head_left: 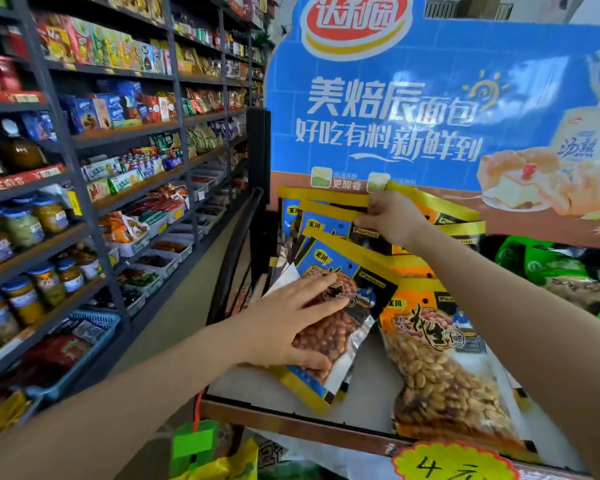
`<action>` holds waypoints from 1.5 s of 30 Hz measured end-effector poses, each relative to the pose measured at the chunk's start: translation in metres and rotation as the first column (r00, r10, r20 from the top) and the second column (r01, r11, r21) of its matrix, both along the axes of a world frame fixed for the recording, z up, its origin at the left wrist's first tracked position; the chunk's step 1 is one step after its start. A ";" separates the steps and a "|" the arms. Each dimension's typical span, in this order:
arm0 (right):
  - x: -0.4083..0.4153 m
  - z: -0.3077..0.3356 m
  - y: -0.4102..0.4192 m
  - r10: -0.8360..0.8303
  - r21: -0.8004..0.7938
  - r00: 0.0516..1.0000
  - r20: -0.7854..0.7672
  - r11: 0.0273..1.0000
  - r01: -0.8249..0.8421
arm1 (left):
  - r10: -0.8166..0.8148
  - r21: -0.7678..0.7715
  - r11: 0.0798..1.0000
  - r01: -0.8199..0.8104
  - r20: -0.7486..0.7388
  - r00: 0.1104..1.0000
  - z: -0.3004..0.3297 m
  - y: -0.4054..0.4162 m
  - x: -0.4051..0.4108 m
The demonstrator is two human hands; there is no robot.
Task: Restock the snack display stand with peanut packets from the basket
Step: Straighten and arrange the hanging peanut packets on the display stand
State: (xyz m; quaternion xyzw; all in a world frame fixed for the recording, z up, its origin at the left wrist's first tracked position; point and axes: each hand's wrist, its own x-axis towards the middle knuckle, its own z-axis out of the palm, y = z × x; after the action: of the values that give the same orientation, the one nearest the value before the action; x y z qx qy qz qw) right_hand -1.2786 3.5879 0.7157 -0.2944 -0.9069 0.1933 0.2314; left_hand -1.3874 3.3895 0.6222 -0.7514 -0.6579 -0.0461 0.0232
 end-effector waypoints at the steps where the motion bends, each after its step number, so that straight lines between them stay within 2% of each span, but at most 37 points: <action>1: -0.002 0.001 -0.003 -0.001 0.011 1.000 -0.017 1.000 0.001 | 0.026 -0.023 0.999 -0.026 -0.004 1.000 0.002 -0.001 0.000; 5: -0.013 0.006 -0.008 -0.032 0.059 0.996 -0.088 0.998 0.037 | 0.103 -0.038 0.994 -0.104 -0.024 0.994 0.003 -0.009 0.001; 8: -0.018 0.006 -0.007 -0.165 0.141 0.978 -0.131 0.973 0.183 | 0.227 0.012 0.974 -0.227 -0.022 0.974 -0.001 -0.016 0.008; 11: -0.017 0.004 -0.008 -0.279 0.239 0.960 -0.019 0.931 0.275 | 0.397 0.031 0.918 -0.397 -0.008 0.918 -0.006 -0.014 0.019; 14: -0.012 0.003 -0.012 -0.290 0.291 0.954 0.080 0.922 0.256 | 0.521 0.069 0.852 -0.518 -0.027 0.853 -0.005 -0.010 0.026; 17: -0.001 0.002 -0.018 -0.292 0.343 0.955 -0.048 0.893 0.290 | 0.536 0.153 0.839 -0.521 -0.069 0.842 -0.005 -0.012 0.024; 19: 0.008 -0.002 -0.027 -0.192 0.376 0.963 -0.191 0.892 0.253 | 0.515 0.161 0.851 -0.501 -0.063 0.855 -0.005 -0.016 0.021; 20: 0.012 -0.006 -0.032 -0.144 0.362 0.970 -0.194 0.909 0.207 | 0.505 0.139 0.858 -0.494 -0.049 0.862 -0.005 -0.018 0.020; 21: 0.014 -0.011 -0.037 -0.129 0.321 0.984 -0.121 0.933 0.162 | 0.494 0.103 0.866 -0.489 -0.024 0.869 -0.005 -0.019 0.019; 22: 0.015 -0.018 -0.041 -0.145 0.241 0.989 0.018 0.961 0.137 | 0.477 0.062 0.877 -0.476 0.008 0.879 -0.005 -0.021 0.017; 24: 0.017 -0.033 -0.044 -0.167 0.000 0.947 0.275 0.985 0.173 | 0.428 -0.011 0.904 -0.428 0.062 0.902 -0.002 -0.026 0.016; 26: 0.016 -0.040 -0.046 -0.154 -0.189 0.930 0.334 0.956 0.226 | 0.379 -0.053 0.925 -0.376 0.069 0.923 0.000 -0.030 0.016; 28: 0.014 -0.041 -0.050 -0.176 -0.259 0.937 0.301 0.931 0.258 | 0.336 -0.097 0.939 -0.329 0.074 0.939 -0.001 -0.033 0.016; 29: 0.013 -0.046 -0.049 -0.200 -0.281 0.951 0.238 0.922 0.265 | 0.319 -0.115 0.944 -0.308 0.089 0.944 -0.001 -0.035 0.015; 31: 0.009 -0.050 -0.050 -0.247 -0.587 0.969 0.027 0.780 0.216 | 0.283 -0.141 0.954 -0.265 0.124 0.951 -0.001 -0.038 0.012; 34: 0.014 -0.048 -0.049 -0.292 -0.723 0.954 -0.068 0.674 0.154 | 0.229 -0.111 0.970 -0.218 0.101 0.968 -0.002 -0.044 0.010; 37: 0.014 -0.045 -0.054 -0.294 -0.786 0.931 -0.217 0.618 0.013 | 0.227 0.025 0.974 -0.227 -0.002 0.974 -0.007 -0.042 0.016; 39: 0.011 -0.039 -0.058 -0.366 -0.814 0.864 -0.345 0.576 -0.081 | 0.229 0.094 0.970 -0.224 -0.052 0.972 -0.005 -0.034 0.018; 41: 0.009 -0.033 -0.054 -0.445 -0.811 0.793 -0.416 0.577 -0.102 | 0.229 0.118 0.969 -0.219 -0.076 0.971 0.001 -0.024 0.017; 43: 0.010 -0.026 -0.048 -0.455 -0.787 0.773 -0.442 0.610 -0.091 | 0.272 0.108 0.958 -0.265 -0.055 0.961 0.005 -0.016 0.015; 45: 0.014 -0.027 -0.040 -0.419 -0.756 0.831 -0.365 0.654 -0.003 | 0.349 0.043 0.936 -0.349 0.012 0.937 0.006 -0.012 0.013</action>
State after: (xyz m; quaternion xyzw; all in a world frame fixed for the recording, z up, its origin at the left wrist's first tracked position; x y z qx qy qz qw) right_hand -1.2651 3.5476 0.6891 -0.4056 -0.6157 0.5796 0.3472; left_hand -1.3743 3.3770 0.6282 -0.6219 -0.7796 -0.0575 0.0463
